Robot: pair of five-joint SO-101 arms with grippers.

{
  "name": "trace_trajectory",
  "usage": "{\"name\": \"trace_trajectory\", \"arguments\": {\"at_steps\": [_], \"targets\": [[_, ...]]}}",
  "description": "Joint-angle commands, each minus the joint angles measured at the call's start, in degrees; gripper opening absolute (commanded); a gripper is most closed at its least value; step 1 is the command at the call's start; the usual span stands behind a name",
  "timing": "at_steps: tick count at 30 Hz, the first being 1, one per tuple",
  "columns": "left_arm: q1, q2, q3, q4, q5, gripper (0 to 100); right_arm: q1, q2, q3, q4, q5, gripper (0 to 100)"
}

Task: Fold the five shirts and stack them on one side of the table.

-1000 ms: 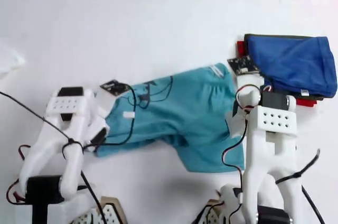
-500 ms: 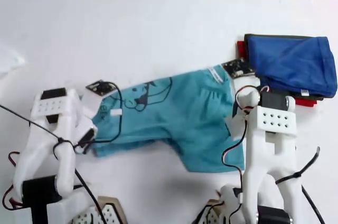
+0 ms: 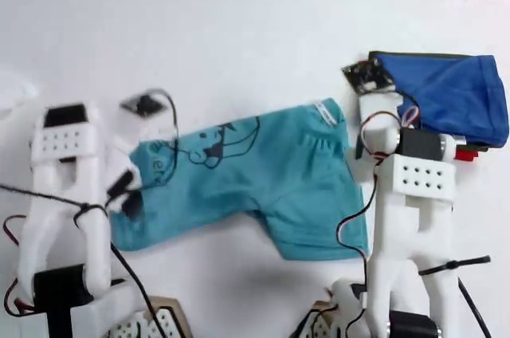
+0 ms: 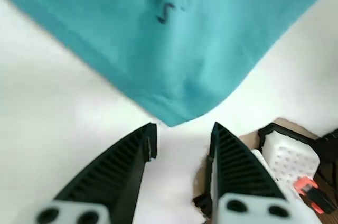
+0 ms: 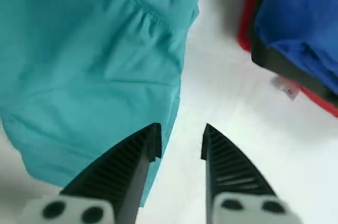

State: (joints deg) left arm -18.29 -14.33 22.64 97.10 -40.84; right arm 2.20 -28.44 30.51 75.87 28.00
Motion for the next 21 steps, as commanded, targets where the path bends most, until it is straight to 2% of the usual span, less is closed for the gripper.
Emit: {"name": "trace_trajectory", "arguments": {"at_steps": [1, 3, 5, 9, 12, 19, 21], "targets": [[-0.4, -1.7, -11.1, 3.4, 1.2, 12, -5.6, 0.2, -2.5, -3.9, -2.5, 1.5], [-0.4, -1.6, -11.3, 1.9, 4.2, 1, -9.4, 0.2, -2.6, -5.4, -2.5, 1.9], [-0.4, -1.5, -9.2, -0.8, 5.5, 4, -12.4, 0.2, -2.6, -7.3, -2.5, 1.9], [-0.4, -1.5, -3.5, -10.7, 8.2, 3, -15.5, 0.3, -2.6, -12.4, -2.6, 1.8], [-0.4, -1.5, 1.8, -17.6, 9.4, 3, -16.0, 2.4, -4.2, -16.0, -5.4, 1.8], [-0.4, -1.5, 11.7, -29.8, 9.8, 3, -18.5, 23.4, -20.2, -12.6, -10.7, 1.8], [-0.4, -1.5, 13.0, -32.0, 12.0, 3, -19.3, 28.9, -25.1, -10.3, -11.7, 1.8]]}}
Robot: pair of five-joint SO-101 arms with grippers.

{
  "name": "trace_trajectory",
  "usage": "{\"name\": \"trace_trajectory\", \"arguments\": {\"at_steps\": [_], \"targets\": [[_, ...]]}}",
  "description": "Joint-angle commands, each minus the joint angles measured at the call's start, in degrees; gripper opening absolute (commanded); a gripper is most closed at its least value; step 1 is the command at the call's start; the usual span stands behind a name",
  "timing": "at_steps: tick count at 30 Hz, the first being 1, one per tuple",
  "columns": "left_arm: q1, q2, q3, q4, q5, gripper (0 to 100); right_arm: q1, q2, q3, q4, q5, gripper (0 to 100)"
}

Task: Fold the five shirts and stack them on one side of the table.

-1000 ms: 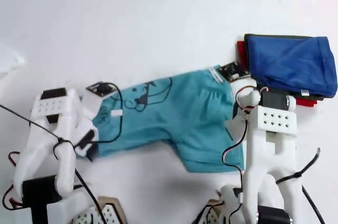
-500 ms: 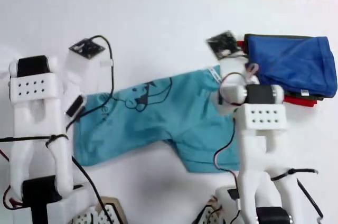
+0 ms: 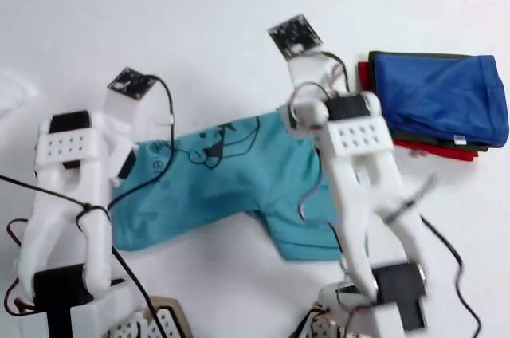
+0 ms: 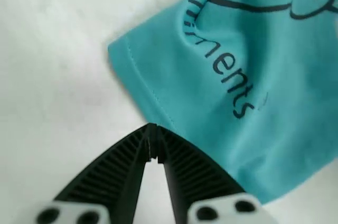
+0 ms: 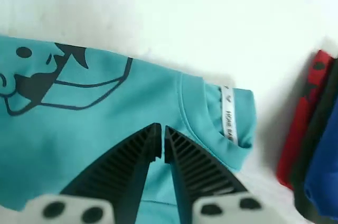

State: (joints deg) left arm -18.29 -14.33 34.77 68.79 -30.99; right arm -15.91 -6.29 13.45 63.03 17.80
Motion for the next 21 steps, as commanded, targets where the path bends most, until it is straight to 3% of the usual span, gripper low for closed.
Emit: {"name": "trace_trajectory", "arguments": {"at_steps": [1, 10, 21], "targets": [[-0.4, -1.5, 1.4, -4.8, 3.0, 3, -1.5, 9.2, -10.2, 3.4, -1.7, 1.8], [1.1, -1.5, 5.4, -15.7, 8.4, 3, 1.1, 24.5, -17.9, 2.4, -1.6, 1.8], [-0.2, 5.3, 12.0, -27.9, 8.2, 3, 10.0, 37.9, -24.4, -0.6, -1.2, 1.8]]}}
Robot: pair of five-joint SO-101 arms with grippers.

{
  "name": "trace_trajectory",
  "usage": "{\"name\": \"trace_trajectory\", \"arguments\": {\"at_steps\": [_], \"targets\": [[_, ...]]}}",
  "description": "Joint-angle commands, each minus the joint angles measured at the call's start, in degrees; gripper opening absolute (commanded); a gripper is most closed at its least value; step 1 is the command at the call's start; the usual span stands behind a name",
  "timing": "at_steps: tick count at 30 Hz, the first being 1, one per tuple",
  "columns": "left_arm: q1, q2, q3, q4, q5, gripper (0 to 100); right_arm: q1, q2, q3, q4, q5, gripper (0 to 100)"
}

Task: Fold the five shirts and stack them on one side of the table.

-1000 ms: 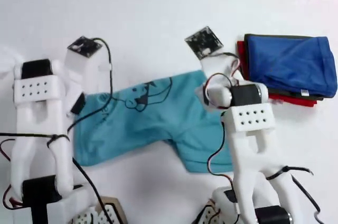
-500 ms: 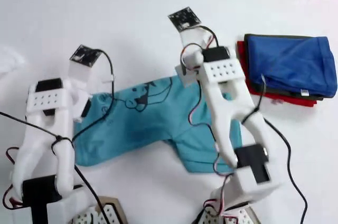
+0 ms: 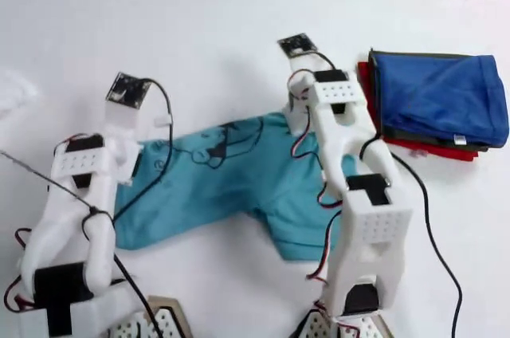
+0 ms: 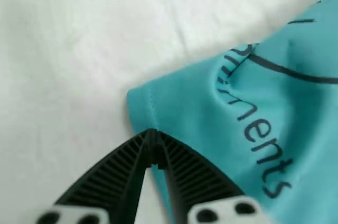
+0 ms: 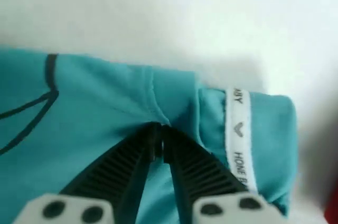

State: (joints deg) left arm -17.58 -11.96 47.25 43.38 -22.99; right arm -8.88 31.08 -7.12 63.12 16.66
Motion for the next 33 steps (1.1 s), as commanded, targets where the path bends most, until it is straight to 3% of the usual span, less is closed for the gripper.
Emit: {"name": "trace_trajectory", "arguments": {"at_steps": [1, 8, 18, 26, 33], "targets": [[-1.7, 5.2, -1.5, -2.6, 0.2, 3, 3.6, 1.0, -4.5, -0.6, -0.1, 1.8], [-7.6, 14.3, -15.2, 4.8, 0.6, 3, 4.0, 2.0, -6.8, -0.6, -0.1, 1.8], [-7.6, 16.2, -20.4, 11.5, 2.4, 3, 1.8, -1.5, -13.1, 6.8, -0.1, 1.8], [-1.0, -3.2, -11.7, 18.5, 2.3, 3, 1.7, -13.2, -12.4, 13.0, -0.1, 1.8], [5.3, -22.6, 5.0, 19.1, 2.2, 3, -0.7, -20.7, 2.6, 11.3, 2.1, 1.8]]}}
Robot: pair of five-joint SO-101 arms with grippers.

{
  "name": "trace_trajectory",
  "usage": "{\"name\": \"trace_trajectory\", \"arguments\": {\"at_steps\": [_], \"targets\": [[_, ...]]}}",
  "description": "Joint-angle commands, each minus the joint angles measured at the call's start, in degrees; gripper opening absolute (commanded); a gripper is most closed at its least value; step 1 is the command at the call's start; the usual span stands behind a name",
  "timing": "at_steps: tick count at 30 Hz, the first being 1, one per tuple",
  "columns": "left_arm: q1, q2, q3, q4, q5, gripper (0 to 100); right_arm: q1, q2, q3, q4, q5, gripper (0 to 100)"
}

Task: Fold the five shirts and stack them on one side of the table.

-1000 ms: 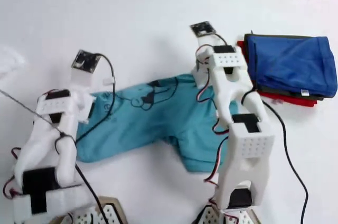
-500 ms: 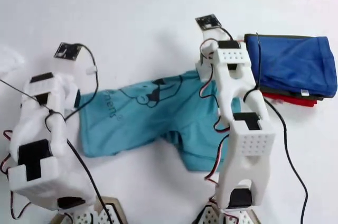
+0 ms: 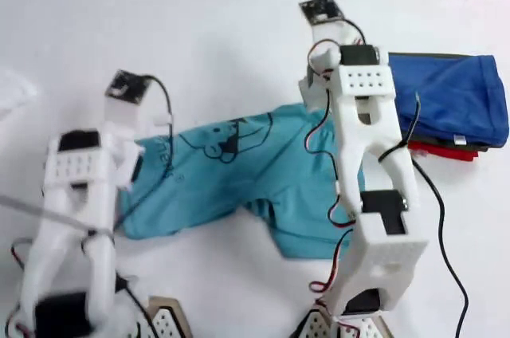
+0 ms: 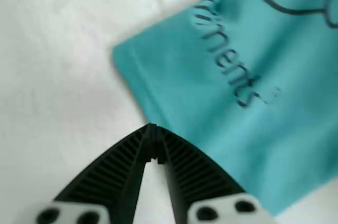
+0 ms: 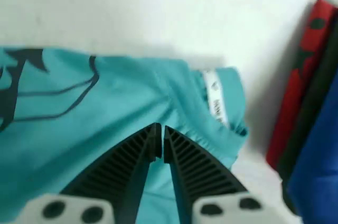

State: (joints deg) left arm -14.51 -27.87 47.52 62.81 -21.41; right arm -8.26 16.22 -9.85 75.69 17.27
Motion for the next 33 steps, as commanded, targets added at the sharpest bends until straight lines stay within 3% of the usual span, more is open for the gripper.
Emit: {"name": "trace_trajectory", "arguments": {"at_steps": [1, 7, 11, 21, 27, 33], "targets": [[2.4, -7.3, 6.5, -1.3, 0.4, 3, -1.5, -7.0, 9.0, -2.9, 1.8, 1.8], [2.1, -5.8, 12.4, -3.6, -2.3, 3, -1.7, -13.8, 31.1, -17.9, 4.9, 1.8], [2.1, -3.3, 12.9, -3.6, -4.7, 3, -0.2, -13.2, 37.2, -23.9, 6.9, 1.8], [0.1, 9.0, 12.1, -6.2, -7.5, 3, 8.7, -4.4, 33.4, -23.6, 10.4, 1.8], [-6.9, 10.5, 8.6, -4.5, -9.3, 3, 8.4, -4.8, 32.7, -21.8, 12.0, 1.8], [-6.9, 10.4, 7.8, -2.6, -11.9, 3, 7.1, -14.4, 33.1, -18.6, 12.0, 1.8]]}}
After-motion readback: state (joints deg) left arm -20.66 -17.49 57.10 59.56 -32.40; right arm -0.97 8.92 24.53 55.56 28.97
